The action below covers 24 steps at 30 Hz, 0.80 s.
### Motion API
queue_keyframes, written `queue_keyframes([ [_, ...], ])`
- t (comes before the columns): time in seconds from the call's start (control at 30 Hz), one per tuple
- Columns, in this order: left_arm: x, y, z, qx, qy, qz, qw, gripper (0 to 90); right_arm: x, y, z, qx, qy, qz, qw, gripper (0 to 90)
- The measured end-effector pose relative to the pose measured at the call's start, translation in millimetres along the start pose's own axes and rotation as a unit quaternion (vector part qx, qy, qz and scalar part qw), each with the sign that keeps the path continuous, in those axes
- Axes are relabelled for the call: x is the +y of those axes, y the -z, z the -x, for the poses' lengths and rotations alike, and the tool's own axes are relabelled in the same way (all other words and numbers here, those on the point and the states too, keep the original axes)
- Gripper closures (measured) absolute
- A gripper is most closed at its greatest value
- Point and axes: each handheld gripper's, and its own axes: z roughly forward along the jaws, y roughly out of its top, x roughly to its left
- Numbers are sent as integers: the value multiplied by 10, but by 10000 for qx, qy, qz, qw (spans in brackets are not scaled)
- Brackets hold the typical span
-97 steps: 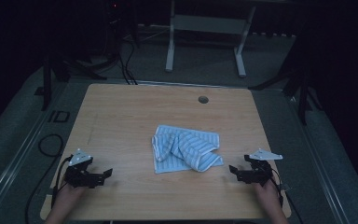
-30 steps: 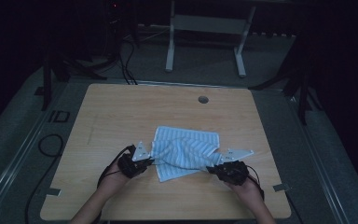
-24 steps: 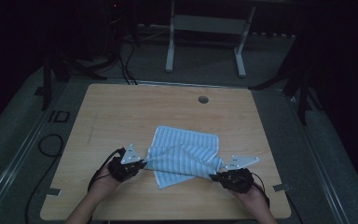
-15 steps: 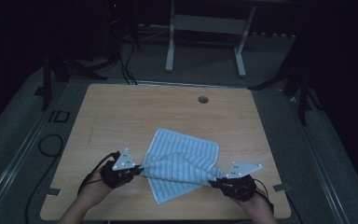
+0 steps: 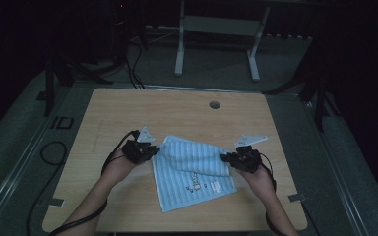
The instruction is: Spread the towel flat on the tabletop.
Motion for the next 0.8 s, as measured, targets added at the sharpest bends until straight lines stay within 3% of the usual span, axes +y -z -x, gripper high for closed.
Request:
queue_keyframes([
  [0.23,-54,-294,-148,-112,217,-340,9991,857,-99,-320,236,-44,-317,-402,9987,855],
  [0.4,-65,-407,-183,-102,192,-541,9983,856,-166,-464,285,21,-436,-605,9972,843],
  [0.6,-46,-425,-188,-95,219,-554,9982,839,-154,-497,301,35,-493,-670,9965,812],
  [0.73,-39,-299,-199,-104,317,-376,9987,729,-104,-431,279,7,-401,-741,9964,704],
  [0.8,-37,-188,-186,-52,378,-324,9987,573,-79,-358,273,-13,-361,-733,9967,631],
])
